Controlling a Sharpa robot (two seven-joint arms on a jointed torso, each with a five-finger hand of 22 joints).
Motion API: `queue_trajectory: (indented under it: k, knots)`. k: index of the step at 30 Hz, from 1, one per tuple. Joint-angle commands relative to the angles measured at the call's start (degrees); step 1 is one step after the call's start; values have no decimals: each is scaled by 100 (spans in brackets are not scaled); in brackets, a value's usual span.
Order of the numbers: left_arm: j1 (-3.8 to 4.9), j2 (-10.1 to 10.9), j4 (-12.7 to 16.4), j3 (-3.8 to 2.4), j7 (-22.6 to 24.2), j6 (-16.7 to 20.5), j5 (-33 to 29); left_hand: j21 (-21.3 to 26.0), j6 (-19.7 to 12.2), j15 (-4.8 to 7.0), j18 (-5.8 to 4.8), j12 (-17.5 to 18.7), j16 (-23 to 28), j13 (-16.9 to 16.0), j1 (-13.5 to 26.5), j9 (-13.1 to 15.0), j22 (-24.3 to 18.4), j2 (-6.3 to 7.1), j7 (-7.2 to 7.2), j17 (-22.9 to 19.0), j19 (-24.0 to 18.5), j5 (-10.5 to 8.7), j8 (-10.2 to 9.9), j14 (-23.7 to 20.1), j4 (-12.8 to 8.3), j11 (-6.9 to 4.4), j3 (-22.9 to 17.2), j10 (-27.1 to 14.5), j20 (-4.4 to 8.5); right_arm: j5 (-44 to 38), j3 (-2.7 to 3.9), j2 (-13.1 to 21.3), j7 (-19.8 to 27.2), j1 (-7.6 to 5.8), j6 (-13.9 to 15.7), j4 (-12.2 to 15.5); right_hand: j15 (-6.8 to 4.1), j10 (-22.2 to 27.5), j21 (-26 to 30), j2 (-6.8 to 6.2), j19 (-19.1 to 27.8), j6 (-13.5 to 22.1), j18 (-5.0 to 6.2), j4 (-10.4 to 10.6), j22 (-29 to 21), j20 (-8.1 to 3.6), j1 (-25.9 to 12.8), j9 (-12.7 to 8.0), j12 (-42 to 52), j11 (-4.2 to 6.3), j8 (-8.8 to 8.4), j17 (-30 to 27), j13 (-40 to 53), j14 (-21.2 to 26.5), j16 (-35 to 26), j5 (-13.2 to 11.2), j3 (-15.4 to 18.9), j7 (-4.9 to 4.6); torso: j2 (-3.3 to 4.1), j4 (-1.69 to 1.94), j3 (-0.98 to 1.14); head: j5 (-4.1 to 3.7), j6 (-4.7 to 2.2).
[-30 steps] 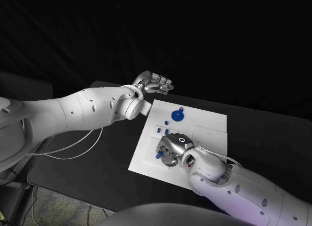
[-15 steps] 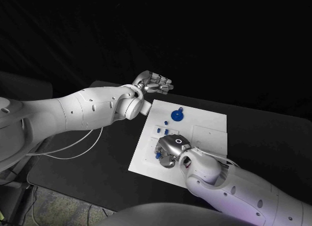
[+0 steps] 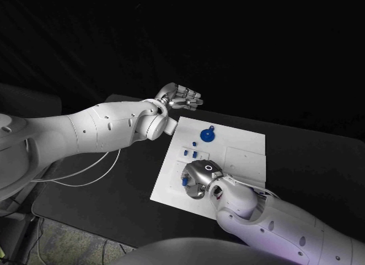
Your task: Assemble the parts on the task board
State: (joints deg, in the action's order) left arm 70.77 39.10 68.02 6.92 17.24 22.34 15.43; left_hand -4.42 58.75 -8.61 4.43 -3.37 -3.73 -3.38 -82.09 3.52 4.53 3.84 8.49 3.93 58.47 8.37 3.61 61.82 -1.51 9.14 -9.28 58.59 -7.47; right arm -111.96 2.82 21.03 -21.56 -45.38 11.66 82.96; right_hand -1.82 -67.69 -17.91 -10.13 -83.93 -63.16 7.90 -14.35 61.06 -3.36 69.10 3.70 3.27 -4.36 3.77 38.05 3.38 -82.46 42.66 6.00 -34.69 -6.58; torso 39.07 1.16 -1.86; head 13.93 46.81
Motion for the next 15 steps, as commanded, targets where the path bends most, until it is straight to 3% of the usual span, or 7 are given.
queue_trajectory:
  k: [1, 5, 8, 12, 15]
  knots:
    - [4, -6, 8, -5, 20, -82, 16, -9, -33, 6, 31, -1, 22, 2, 21, 6, -6, -8, 21, 1, -11, -16, 22, -33, 15, 14, 8, -44, -33, 69, 1, 21, 18, -1, 219, 21, 66, 300, 80, -111, -177, 184, 71, -5, -74, 83, 101, -1, 29, -59, -16, -43, 11, 33, -37, 17, 276, -1, 1, -3, 3, -2, 0]
    - [4, -1, 9, -5, 15, -84, 16, -9, -33, 6, 31, -1, 22, 2, 21, 6, -6, -8, 21, 1, -11, -16, 22, -33, 15, 14, 8, -44, -33, 118, 1, 63, 68, -1, 426, 76, 98, 644, 199, -99, -180, 360, 112, 94, -184, 118, 334, -1, 69, -134, -15, -113, 7, 94, -50, 40, 934, 42, 2, -4, 7, -4, -1]
    - [4, 5, 11, -5, 10, -86, 16, -8, -43, 5, 32, 0, 22, 2, 22, 5, -7, 2, 26, 2, -14, -17, 19, -35, 17, 17, 13, -51, -35, 158, 1, 118, 128, 0, 701, 155, 119, 802, 270, -170, -199, 500, 124, 288, -271, 141, 470, -2, 91, -162, -13, -157, 4, 111, -44, 99, 1350, 113, 1, -6, 9, -30, -11]
    - [4, 17, 18, -4, 7, -89, 16, -8, -43, 5, 32, 0, 22, 2, 22, 5, -7, 2, 26, 2, -14, -17, 19, -35, 17, 17, 13, -51, -35, 246, 11, 275, 225, 1, 1173, 354, 124, 837, 257, -287, -226, 596, 123, 566, -374, 146, 572, -3, 118, -163, -15, -208, 3, 87, -30, 237, 1672, 162, -2, -14, 8, -42, -38]
    - [4, 27, 23, -5, 14, -90, 16, -7, -66, 2, 33, -1, 21, 1, 22, 4, -8, 9, 34, 3, -16, -18, 17, -40, 19, 21, 16, -60, -37, 283, 86, 425, 294, 0, 1348, 528, 108, 762, 219, -310, -228, 610, 115, 559, -405, 129, 561, -4, 123, -141, -17, -223, 2, 71, -23, 252, 1637, 163, -5, -21, 7, -50, -61]
